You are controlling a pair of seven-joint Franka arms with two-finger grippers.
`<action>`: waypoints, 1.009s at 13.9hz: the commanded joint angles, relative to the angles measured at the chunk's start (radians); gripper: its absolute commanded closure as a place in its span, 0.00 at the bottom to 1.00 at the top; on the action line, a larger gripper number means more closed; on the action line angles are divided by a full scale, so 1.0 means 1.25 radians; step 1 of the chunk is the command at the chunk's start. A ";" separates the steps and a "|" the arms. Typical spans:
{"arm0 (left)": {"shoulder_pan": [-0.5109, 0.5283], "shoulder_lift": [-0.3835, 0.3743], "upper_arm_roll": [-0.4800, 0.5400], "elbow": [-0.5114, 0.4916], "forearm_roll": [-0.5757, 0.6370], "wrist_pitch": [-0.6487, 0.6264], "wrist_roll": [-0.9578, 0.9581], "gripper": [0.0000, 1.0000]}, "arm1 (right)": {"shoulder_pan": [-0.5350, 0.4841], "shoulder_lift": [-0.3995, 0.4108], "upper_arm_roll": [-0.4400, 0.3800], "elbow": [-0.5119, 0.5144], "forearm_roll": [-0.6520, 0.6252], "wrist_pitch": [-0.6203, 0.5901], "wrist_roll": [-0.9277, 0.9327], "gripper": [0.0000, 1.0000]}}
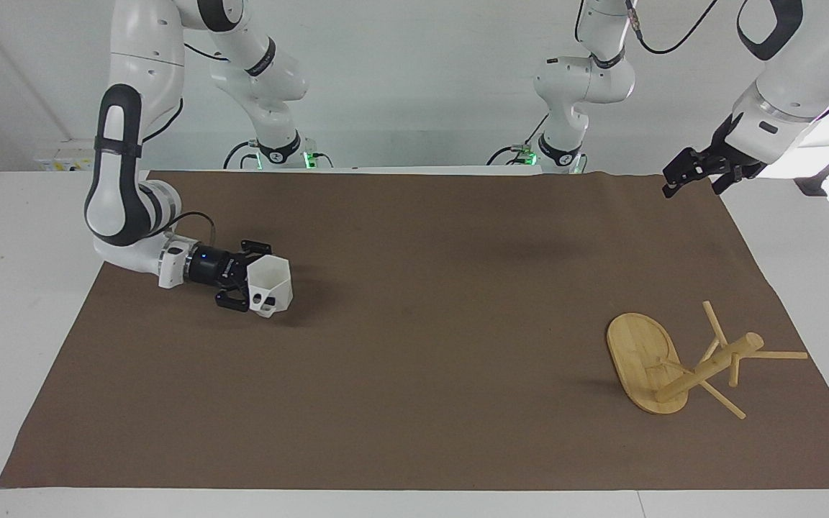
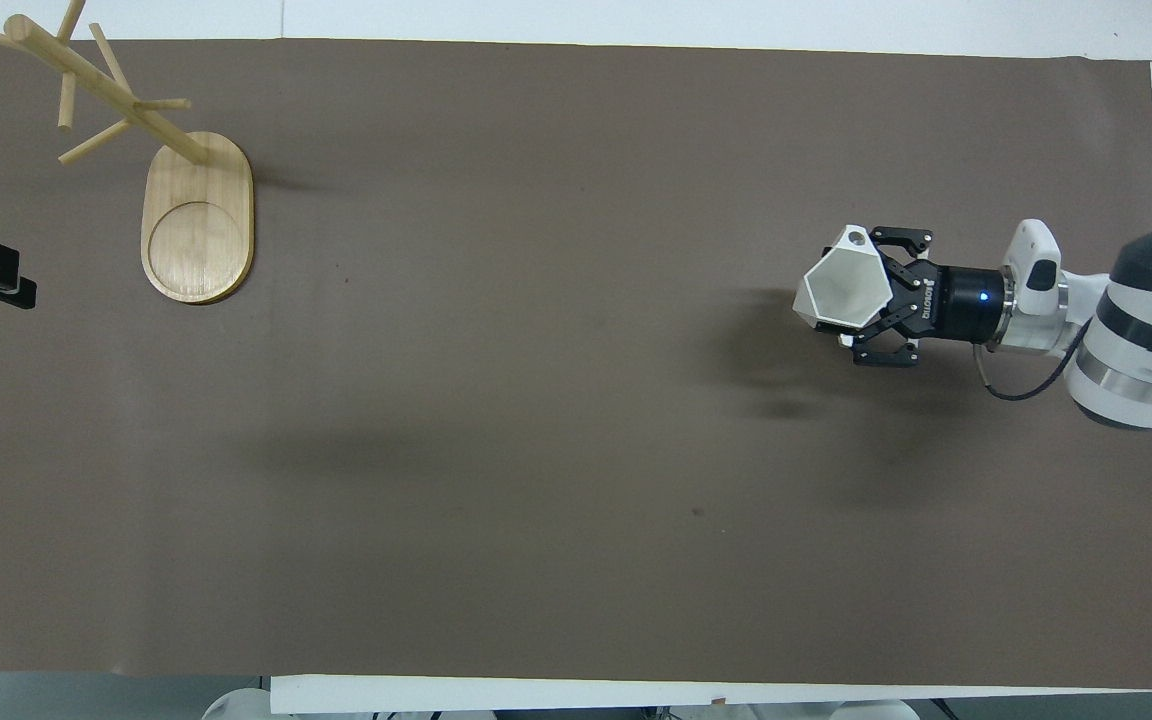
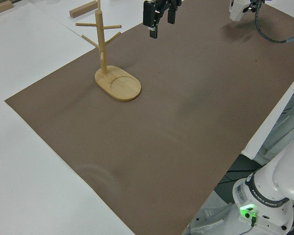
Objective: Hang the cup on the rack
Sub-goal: 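Lift the cup with the right gripper while the left gripper reaches it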
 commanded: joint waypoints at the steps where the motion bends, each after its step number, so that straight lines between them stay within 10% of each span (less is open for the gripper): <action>1: -0.003 -0.025 -0.003 -0.030 0.015 0.018 -0.013 0.00 | 0.103 -0.053 0.007 0.032 0.026 0.063 0.118 0.89; 10: -0.240 -0.024 -0.021 -0.096 0.009 0.205 -0.386 0.01 | 0.464 -0.110 0.011 0.050 0.321 0.404 0.289 0.89; 14: -0.327 0.021 -0.023 -0.069 -0.005 0.264 -0.500 0.01 | 0.506 -0.108 0.010 0.048 0.341 0.445 0.281 0.89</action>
